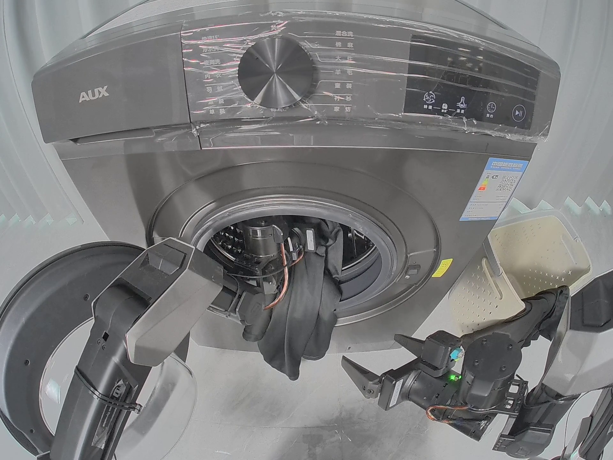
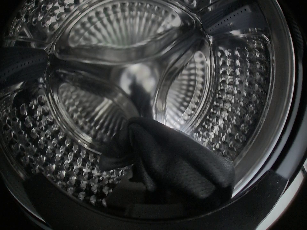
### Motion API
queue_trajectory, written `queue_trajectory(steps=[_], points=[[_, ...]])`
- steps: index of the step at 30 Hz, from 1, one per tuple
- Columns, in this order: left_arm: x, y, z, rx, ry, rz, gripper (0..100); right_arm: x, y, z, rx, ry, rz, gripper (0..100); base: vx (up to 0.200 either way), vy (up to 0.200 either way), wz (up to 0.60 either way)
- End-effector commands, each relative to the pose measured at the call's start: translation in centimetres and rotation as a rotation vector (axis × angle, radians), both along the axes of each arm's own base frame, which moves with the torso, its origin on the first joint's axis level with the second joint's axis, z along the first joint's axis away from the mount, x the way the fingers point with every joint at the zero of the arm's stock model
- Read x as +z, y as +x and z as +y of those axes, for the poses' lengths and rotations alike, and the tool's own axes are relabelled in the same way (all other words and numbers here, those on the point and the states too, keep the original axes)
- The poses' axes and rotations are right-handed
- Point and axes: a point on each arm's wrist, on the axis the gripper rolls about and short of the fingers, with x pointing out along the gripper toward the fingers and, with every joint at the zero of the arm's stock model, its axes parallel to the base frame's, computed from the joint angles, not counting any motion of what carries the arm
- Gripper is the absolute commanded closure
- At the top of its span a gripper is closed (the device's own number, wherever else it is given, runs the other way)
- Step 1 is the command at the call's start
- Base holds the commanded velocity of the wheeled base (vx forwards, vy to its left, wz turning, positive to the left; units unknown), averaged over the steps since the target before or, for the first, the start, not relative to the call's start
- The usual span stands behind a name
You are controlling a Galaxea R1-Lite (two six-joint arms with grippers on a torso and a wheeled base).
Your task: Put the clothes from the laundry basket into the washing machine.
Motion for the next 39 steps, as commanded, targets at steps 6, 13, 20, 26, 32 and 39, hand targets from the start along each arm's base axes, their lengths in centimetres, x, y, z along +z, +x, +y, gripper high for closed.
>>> queue_trajectory(steps=[6, 13, 20, 26, 32, 39], points=[[-0.4, 2.7, 0.5, 0.068, -0.050, -0.084, 100, 0.0, -0.1, 0.0, 0.003, -0.001, 0.001, 0, 0.000, 0.000, 0.00], [-0.4, 1.9, 0.4, 0.058, -0.045, -0.046, 0, 0.0, -0.1, 0.0, 0.003, -0.001, 0.001, 0, 0.000, 0.000, 0.00], [-1.4, -2.5, 0.3, -0.016, 0.045, 0.118, 0, -0.1, -0.1, 0.0, 0.003, -0.002, 0.002, 0, 0.000, 0.000, 0.00], [-3.1, -5.0, 0.7, -0.086, 0.106, 0.215, 0, -0.2, -0.1, 0.1, 0.004, -0.005, 0.005, 0, 0.000, 0.000, 0.00], [-4.4, -6.0, 0.6, -0.114, 0.135, 0.259, 0, -0.2, -0.1, 0.1, 0.004, -0.007, 0.006, 0, 0.000, 0.000, 0.00], [-5.7, -6.3, 0.6, -0.120, 0.176, 0.276, 100, -0.2, -0.1, 0.1, 0.004, -0.005, 0.005, 0, 0.000, 0.000, 0.00]])
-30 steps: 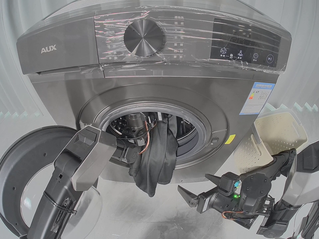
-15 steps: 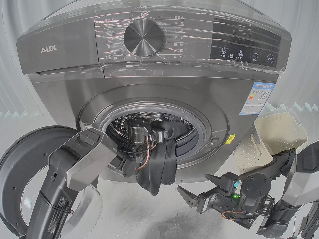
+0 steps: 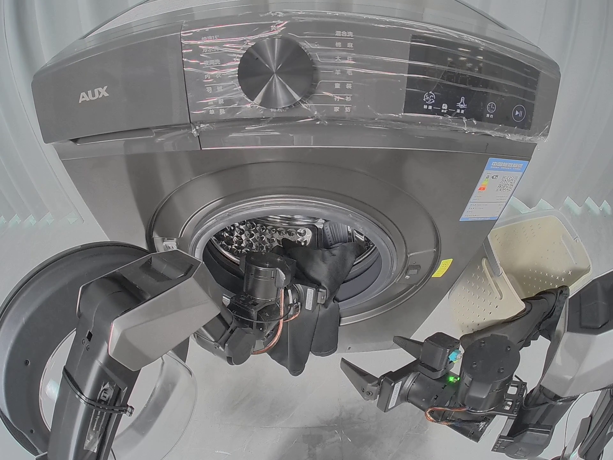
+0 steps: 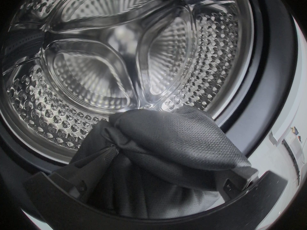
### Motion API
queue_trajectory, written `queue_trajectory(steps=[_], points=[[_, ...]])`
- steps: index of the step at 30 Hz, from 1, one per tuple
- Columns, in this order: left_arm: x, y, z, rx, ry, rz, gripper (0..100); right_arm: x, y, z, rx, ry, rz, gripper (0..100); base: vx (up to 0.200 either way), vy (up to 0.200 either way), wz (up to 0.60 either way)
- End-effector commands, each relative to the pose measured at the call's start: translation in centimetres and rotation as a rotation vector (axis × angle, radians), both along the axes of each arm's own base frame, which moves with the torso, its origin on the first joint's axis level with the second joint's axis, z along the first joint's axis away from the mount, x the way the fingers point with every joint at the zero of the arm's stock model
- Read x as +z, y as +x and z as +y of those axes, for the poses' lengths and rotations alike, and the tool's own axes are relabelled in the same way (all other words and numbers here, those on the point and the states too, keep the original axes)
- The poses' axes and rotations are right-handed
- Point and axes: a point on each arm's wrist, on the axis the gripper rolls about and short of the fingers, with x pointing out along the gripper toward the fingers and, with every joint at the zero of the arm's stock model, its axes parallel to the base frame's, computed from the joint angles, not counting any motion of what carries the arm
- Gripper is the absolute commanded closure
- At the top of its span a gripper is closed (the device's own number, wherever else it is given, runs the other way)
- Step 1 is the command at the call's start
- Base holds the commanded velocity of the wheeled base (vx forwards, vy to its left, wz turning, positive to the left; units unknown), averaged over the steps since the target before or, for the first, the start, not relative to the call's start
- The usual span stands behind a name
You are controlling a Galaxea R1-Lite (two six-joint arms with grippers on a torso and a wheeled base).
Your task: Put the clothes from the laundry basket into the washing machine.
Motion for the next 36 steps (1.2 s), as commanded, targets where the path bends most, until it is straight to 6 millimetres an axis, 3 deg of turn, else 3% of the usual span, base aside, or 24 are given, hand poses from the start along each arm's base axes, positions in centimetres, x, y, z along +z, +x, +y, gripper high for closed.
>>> queue_trajectory(steps=[1, 7, 15, 21, 26, 27, 33, 36], points=[[-0.5, 0.1, 0.1, 0.002, 0.009, 0.006, 100, 0.0, 0.0, 0.0, 0.000, 0.001, -0.001, 0, 0.000, 0.000, 0.00], [0.6, 1.0, -0.1, 0.022, -0.028, -0.050, 100, 0.0, 0.0, 0.0, 0.000, 0.000, 0.000, 0, 0.000, 0.000, 0.00], [4.8, 5.0, -0.1, 0.102, -0.145, -0.232, 100, -0.1, 0.0, 0.1, 0.002, -0.001, 0.001, 0, 0.000, 0.000, 0.00], [5.4, 7.4, 0.2, 0.157, -0.185, -0.312, 100, -0.1, 0.0, 0.0, 0.000, -0.001, 0.001, 0, 0.000, 0.000, 0.00], [5.1, 7.7, 0.4, 0.164, -0.186, -0.316, 100, 0.0, 0.0, 0.0, 0.000, 0.000, 0.000, 0, 0.000, 0.000, 0.00], [5.1, 7.8, 0.4, 0.165, -0.185, -0.316, 0, -0.1, 0.0, 0.0, 0.000, -0.002, 0.002, 0, 0.000, 0.000, 0.00], [4.7, 7.4, 0.5, 0.165, -0.181, -0.287, 0, 0.0, 0.0, 0.0, 0.000, 0.000, 0.000, 0, 0.000, 0.000, 0.00], [4.6, 6.1, 0.7, 0.157, -0.156, -0.236, 0, 0.0, 0.0, 0.0, 0.000, 0.000, 0.000, 0, 0.000, 0.000, 0.00]])
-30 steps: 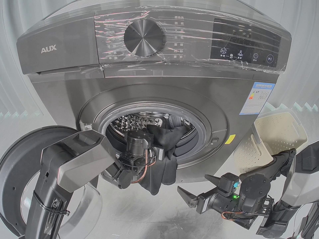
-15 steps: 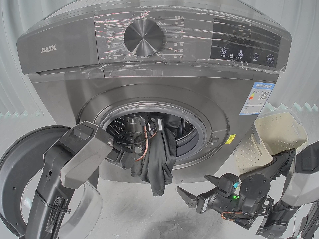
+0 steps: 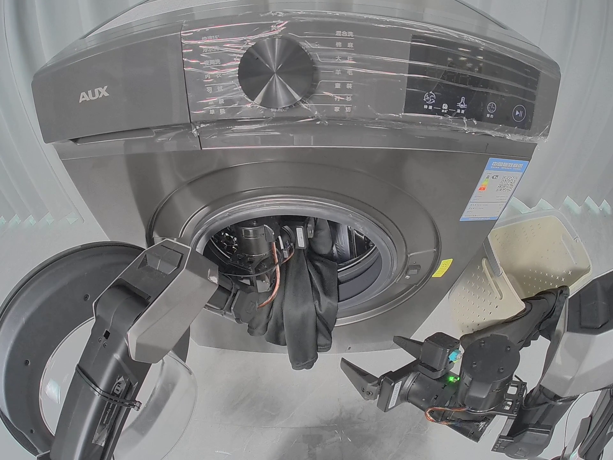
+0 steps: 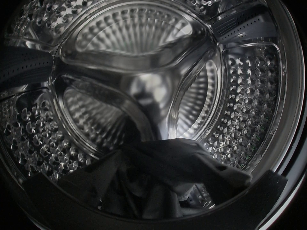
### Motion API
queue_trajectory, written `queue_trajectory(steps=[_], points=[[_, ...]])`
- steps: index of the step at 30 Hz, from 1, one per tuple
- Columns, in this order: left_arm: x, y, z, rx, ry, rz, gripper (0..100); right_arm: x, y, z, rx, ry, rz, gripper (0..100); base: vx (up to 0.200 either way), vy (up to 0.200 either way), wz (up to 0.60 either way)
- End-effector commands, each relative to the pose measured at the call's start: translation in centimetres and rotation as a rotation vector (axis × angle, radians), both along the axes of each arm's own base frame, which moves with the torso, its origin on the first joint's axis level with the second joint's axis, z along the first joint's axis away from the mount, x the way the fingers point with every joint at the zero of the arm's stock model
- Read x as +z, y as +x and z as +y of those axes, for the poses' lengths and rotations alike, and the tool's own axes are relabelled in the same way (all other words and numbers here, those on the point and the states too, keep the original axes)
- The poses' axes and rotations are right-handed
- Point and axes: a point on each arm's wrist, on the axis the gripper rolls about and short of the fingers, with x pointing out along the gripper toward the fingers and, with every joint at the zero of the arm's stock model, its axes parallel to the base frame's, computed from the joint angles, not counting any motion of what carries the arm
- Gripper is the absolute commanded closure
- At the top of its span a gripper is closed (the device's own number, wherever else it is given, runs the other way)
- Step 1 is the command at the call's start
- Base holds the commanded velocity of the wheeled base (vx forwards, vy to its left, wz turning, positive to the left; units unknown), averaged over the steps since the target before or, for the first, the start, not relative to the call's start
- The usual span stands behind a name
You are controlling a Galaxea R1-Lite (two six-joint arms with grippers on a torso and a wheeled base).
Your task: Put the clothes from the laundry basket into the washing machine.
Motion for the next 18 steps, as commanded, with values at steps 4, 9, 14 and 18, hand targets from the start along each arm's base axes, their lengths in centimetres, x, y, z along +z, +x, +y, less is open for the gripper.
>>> queue_trajectory(steps=[4, 9, 14, 18], points=[[-0.7, -4.1, 0.3, -0.045, 0.085, 0.166, 0, 0.0, 0.0, 0.0, 0.001, 0.000, 0.001, 0, 0.000, 0.000, 0.00], [-1.0, -7.1, 0.1, -0.105, 0.143, 0.261, 0, 0.0, 0.0, 0.0, 0.002, -0.001, 0.000, 0, 0.000, 0.000, 0.00], [-2.1, -8.6, -0.1, -0.128, 0.188, 0.305, 0, 0.0, 0.0, 0.0, 0.002, -0.001, 0.000, 0, 0.000, 0.000, 0.00], [-3.2, -9.0, 0.2, -0.130, 0.221, 0.332, 0, 0.0, 0.0, 0.0, 0.002, -0.001, 0.000, 0, 0.000, 0.000, 0.00]])
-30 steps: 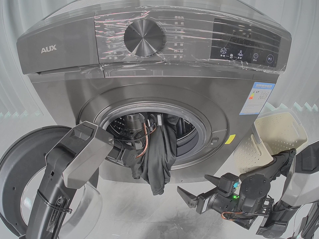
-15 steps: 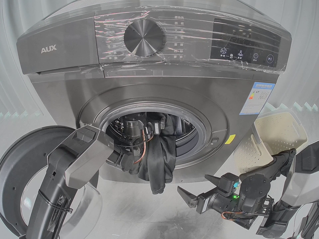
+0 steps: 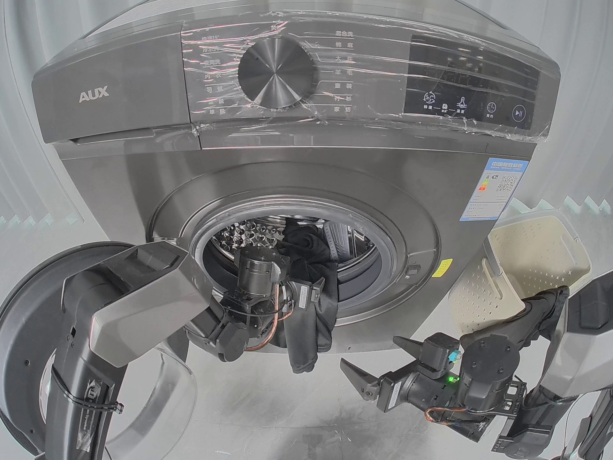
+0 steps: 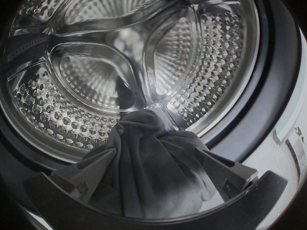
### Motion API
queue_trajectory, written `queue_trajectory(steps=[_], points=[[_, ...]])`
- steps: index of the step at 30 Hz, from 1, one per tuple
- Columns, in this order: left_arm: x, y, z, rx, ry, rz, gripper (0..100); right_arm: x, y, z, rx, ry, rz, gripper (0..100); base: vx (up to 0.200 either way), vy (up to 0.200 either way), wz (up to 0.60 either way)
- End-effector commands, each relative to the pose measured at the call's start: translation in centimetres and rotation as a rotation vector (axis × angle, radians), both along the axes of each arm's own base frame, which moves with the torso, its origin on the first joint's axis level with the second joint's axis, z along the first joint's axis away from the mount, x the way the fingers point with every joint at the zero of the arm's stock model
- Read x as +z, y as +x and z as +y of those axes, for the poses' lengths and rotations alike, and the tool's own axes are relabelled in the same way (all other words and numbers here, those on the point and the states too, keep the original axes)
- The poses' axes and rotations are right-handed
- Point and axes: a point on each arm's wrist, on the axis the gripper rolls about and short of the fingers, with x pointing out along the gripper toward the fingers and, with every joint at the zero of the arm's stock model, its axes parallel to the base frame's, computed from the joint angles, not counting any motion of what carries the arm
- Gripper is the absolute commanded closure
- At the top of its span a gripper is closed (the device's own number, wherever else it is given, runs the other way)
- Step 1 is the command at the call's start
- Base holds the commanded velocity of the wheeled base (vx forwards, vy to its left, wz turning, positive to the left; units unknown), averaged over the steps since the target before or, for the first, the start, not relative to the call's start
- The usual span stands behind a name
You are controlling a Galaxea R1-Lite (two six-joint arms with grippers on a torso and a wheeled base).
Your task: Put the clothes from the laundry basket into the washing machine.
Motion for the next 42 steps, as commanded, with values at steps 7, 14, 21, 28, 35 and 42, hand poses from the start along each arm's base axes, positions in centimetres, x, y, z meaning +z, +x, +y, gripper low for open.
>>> queue_trajectory(steps=[7, 14, 21, 28, 35, 42], points=[[-2.3, -0.7, 0.5, -0.005, 0.055, 0.051, 100, 0.1, 0.0, 0.0, 0.001, 0.002, -0.002, 0, 0.000, 0.000, 0.00], [-1.1, 0.2, 0.0, 0.000, 0.003, -0.004, 100, 0.0, 0.0, 0.0, 0.001, 0.001, -0.001, 0, 0.000, 0.000, 0.00], [3.8, 3.1, -1.6, 0.050, -0.189, -0.168, 100, 0.1, 0.0, 0.0, 0.001, 0.002, -0.002, 0, 0.000, 0.000, 0.00], [5.4, 5.1, -1.9, 0.097, -0.244, -0.269, 100, 0.1, 0.0, 0.0, 0.001, 0.002, -0.002, 0, 0.000, 0.000, 0.00], [5.3, 5.5, -1.9, 0.104, -0.252, -0.283, 0, 0.1, 0.0, 0.0, 0.001, 0.003, -0.003, 0, 0.000, 0.000, 0.00], [4.0, 3.5, -1.5, 0.094, -0.199, -0.200, 0, 0.0, 0.0, 0.0, 0.001, 0.001, -0.001, 0, 0.000, 0.000, 0.00]])
